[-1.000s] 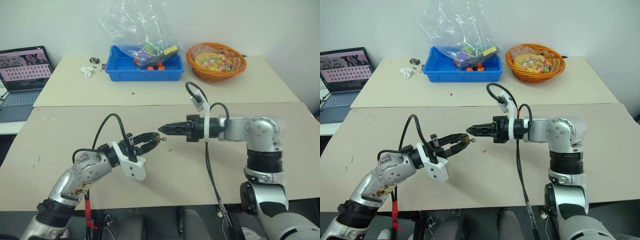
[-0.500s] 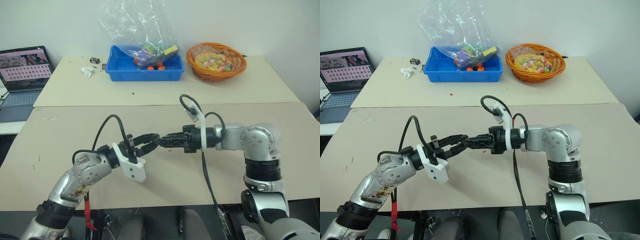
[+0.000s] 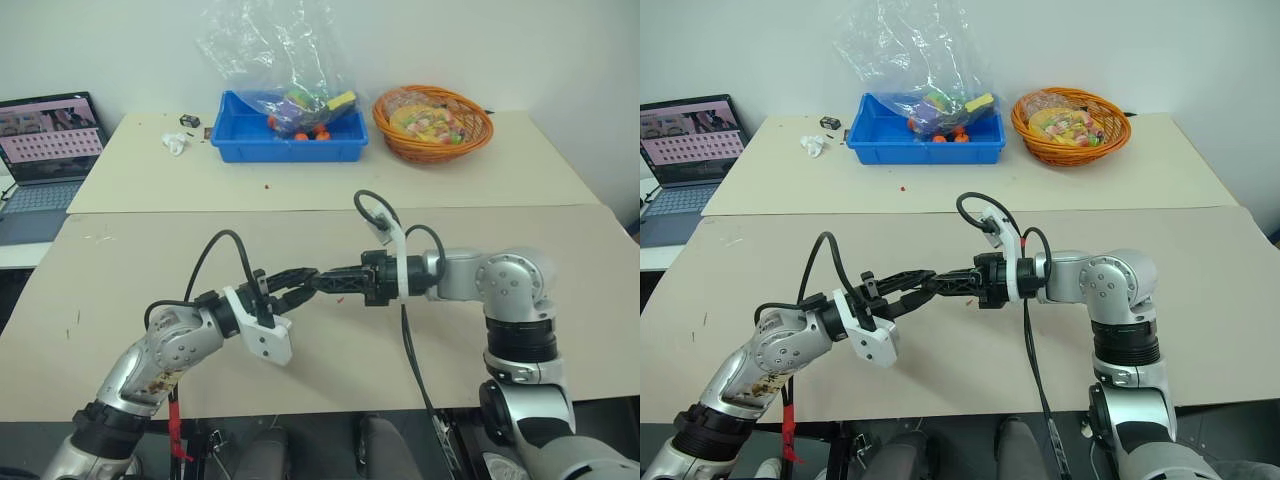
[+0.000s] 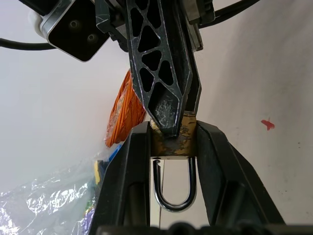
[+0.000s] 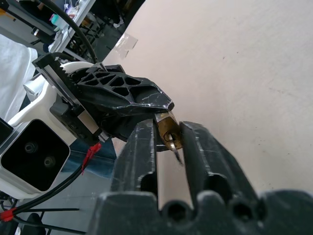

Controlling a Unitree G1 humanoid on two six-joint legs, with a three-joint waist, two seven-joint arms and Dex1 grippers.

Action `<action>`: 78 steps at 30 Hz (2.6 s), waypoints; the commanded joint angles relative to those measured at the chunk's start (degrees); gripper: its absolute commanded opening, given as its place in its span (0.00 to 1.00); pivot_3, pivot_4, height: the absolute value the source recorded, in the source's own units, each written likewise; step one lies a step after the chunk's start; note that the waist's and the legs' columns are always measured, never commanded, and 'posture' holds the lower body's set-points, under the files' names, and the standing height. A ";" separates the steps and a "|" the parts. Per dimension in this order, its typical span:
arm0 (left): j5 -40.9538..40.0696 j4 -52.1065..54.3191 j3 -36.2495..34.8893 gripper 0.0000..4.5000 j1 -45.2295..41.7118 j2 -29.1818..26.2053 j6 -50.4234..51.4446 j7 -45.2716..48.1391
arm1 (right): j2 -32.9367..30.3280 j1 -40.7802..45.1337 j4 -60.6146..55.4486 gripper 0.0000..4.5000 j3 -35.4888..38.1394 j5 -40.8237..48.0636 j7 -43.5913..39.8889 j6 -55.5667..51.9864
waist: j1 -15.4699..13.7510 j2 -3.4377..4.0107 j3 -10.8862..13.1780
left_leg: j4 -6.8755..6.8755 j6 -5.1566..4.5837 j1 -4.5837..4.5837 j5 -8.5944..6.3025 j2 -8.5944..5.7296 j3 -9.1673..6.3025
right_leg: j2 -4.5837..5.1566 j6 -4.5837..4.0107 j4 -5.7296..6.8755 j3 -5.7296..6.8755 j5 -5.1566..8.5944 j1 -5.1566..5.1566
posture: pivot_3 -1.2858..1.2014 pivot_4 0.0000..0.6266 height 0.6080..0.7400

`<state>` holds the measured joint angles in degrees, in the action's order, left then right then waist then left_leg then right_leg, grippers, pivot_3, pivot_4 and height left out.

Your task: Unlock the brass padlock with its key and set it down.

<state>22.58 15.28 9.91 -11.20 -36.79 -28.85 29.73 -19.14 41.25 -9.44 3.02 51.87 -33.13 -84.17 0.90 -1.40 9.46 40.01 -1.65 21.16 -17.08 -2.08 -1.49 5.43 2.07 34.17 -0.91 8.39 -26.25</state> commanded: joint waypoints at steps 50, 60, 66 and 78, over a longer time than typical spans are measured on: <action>-48.22 19.25 -7.47 0.21 6.15 2.93 51.13 8.53 | -11.12 0.15 1.21 0.03 -5.38 -5.24 -14.75 13.65 | 0.09 -0.01 0.01 | 0.06 -0.02 0.00 -0.01 0.02 -0.01 | -0.07 0.01 -0.05 -0.02 0.01 0.05 | 0.52 0.24 0.91; -50.95 22.37 -7.76 0.21 4.25 3.47 57.38 6.67 | -13.70 -2.06 -0.72 0.03 -8.76 -7.44 -17.68 17.15 | 0.03 -0.01 0.01 | 0.07 -0.01 -0.03 0.00 -0.01 -0.01 | -0.07 0.01 -0.07 -0.04 0.01 0.08 | 0.52 0.24 0.91; -53.13 23.06 -8.78 0.05 3.43 3.63 59.56 6.69 | -13.37 -2.20 -0.84 0.03 -8.31 -7.39 -17.47 16.90 | -0.09 -0.02 0.01 | 0.07 -0.01 -0.02 0.00 -0.01 -0.02 | -0.06 0.00 -0.08 -0.04 0.01 0.08 | 0.52 0.24 0.91; -55.43 23.24 -9.29 0.01 1.85 3.21 63.11 6.32 | -13.54 -2.90 -3.19 0.03 -7.80 -5.96 -18.22 16.52 | -0.08 -0.02 0.01 | 0.07 -0.01 -0.02 0.00 -0.01 -0.02 | -0.07 0.00 -0.08 -0.04 0.01 0.08 | 0.52 0.24 0.91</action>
<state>-31.74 35.93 1.64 -8.59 -33.39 34.11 36.41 -32.27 38.31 -10.12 -6.17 44.19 -50.25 -68.61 0.82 -1.42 9.47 40.08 -1.66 21.14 -17.08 -2.09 -1.51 5.36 2.07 34.08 -0.94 8.40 -26.16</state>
